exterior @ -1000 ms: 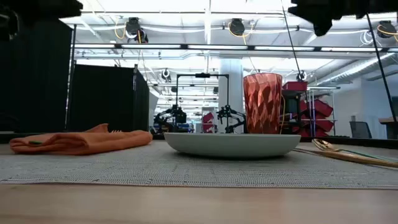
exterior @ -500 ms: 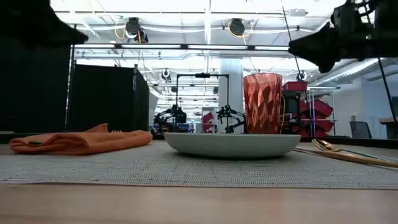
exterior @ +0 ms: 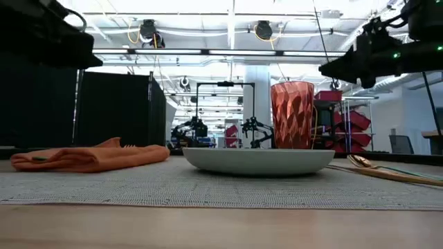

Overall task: Set table place
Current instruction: Return to Home Position

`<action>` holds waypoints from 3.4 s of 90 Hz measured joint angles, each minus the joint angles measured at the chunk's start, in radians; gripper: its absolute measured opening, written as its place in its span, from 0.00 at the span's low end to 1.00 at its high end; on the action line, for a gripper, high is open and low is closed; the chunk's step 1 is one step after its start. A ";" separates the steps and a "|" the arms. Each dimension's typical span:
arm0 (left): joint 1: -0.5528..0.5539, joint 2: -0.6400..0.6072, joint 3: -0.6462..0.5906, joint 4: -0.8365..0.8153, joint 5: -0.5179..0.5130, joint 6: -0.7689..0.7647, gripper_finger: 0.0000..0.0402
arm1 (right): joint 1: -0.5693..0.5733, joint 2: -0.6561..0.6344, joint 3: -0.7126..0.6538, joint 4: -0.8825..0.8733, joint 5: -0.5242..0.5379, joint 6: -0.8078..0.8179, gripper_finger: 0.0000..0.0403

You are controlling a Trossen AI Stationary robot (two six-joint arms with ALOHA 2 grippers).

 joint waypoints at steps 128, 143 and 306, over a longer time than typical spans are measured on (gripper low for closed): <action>0.407 0.073 -0.165 1.573 1.146 1.227 0.33 | -0.068 0.253 0.001 0.215 -0.323 0.016 0.33; 0.488 0.095 -0.230 1.560 1.191 1.351 0.33 | -0.044 0.253 0.001 0.212 -0.323 0.010 0.33; 0.627 0.537 -0.298 2.033 1.639 1.100 0.33 | -0.026 0.815 0.005 0.765 -0.536 -0.025 0.33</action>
